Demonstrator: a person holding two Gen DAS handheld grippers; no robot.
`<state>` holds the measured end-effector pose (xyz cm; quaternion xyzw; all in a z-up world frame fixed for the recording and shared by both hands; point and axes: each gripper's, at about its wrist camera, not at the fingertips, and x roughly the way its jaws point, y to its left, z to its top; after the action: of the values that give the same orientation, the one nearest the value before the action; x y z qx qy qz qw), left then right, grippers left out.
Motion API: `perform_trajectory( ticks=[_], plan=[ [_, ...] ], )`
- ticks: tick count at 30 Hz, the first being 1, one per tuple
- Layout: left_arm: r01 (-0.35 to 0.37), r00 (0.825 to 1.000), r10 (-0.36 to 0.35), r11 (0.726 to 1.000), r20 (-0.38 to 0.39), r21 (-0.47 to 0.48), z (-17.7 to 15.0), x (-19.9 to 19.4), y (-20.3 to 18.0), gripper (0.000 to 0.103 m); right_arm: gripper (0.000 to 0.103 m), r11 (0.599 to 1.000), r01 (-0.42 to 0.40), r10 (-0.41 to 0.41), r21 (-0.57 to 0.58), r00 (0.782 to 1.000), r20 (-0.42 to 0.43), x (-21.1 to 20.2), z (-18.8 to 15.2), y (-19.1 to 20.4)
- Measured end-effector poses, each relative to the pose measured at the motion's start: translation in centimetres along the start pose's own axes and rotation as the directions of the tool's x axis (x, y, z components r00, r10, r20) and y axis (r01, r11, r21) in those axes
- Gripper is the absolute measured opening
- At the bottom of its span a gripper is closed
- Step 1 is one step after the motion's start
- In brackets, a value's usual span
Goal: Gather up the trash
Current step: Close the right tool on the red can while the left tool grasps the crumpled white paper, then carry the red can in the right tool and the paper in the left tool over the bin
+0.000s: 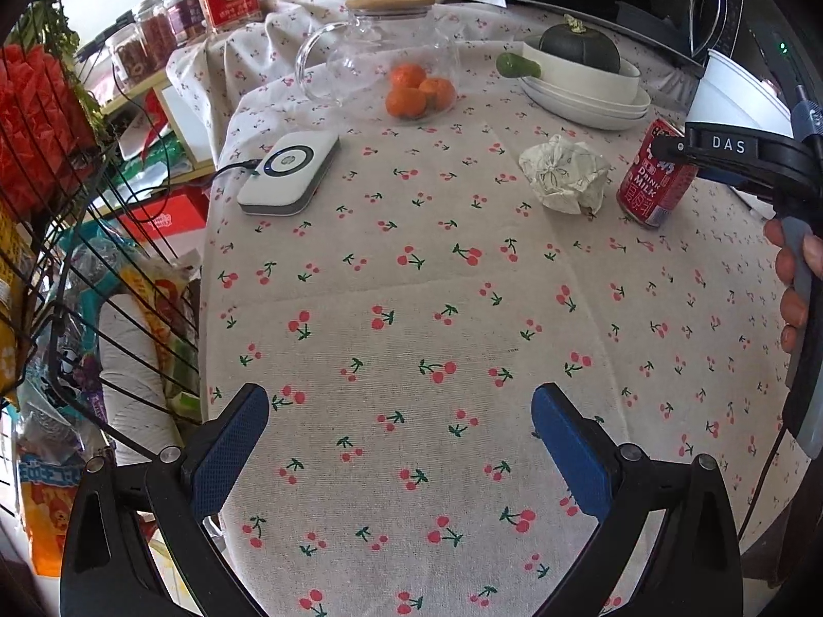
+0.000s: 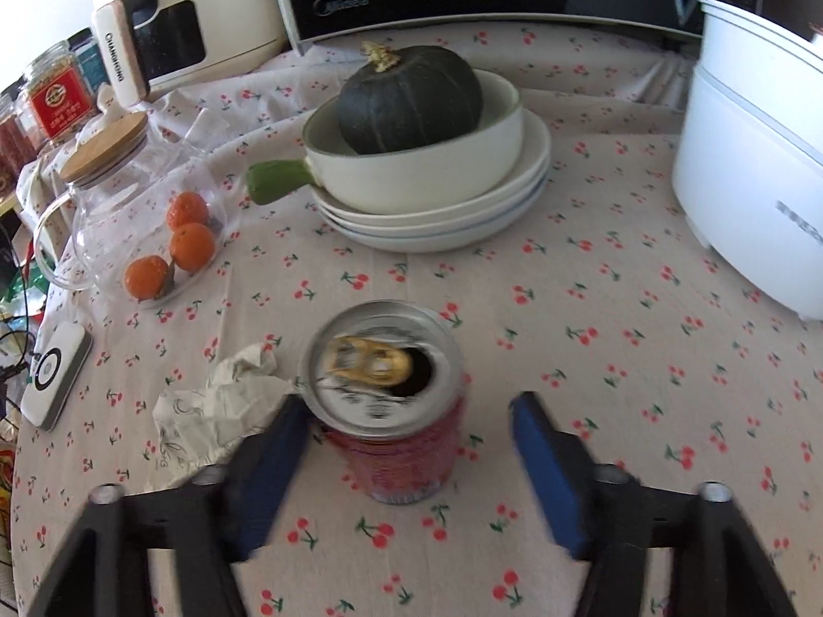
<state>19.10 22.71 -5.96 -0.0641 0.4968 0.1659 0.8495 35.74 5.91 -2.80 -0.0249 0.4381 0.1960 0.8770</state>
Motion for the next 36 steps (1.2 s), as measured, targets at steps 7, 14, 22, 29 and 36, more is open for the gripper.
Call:
perform_trajectory(
  ticks=[7, 14, 22, 29, 36],
  plan=[
    [0.042, 0.999, -0.042, 0.999, -0.020, 0.026, 0.2, 0.8, -1.7, 0.103, 0.054, 1.000, -0.001, 0.001, -0.010, 1.000, -0.003, -2.4, -0.6, -1.8],
    [0.103, 0.994, -0.104, 0.994, 0.030, 0.043, 3.9, 2.3, -4.6, 0.101, 0.054, 0.997, 0.068, -0.067, -0.048, 0.997, 0.023, -7.0, -1.3, -6.6],
    [0.161, 0.983, -0.163, 0.987, 0.091, 0.022, 10.0, 5.3, -8.6, 0.093, 0.054, 0.999, 0.043, -0.043, -0.016, 0.999, 0.030, -9.3, -2.0, -10.8],
    [0.191, 0.979, -0.192, 0.981, 0.065, 0.014, 11.7, 8.3, -10.2, 0.052, 0.054, 0.999, 0.041, -0.041, -0.006, 0.999, 0.017, -9.2, -3.1, -12.8],
    [0.208, 0.976, -0.209, 0.978, 0.063, 0.020, 10.3, 6.3, -9.8, 0.043, 0.054, 0.998, 0.065, -0.065, -0.024, 0.998, -0.020, -9.2, -4.5, -13.3]
  ],
)
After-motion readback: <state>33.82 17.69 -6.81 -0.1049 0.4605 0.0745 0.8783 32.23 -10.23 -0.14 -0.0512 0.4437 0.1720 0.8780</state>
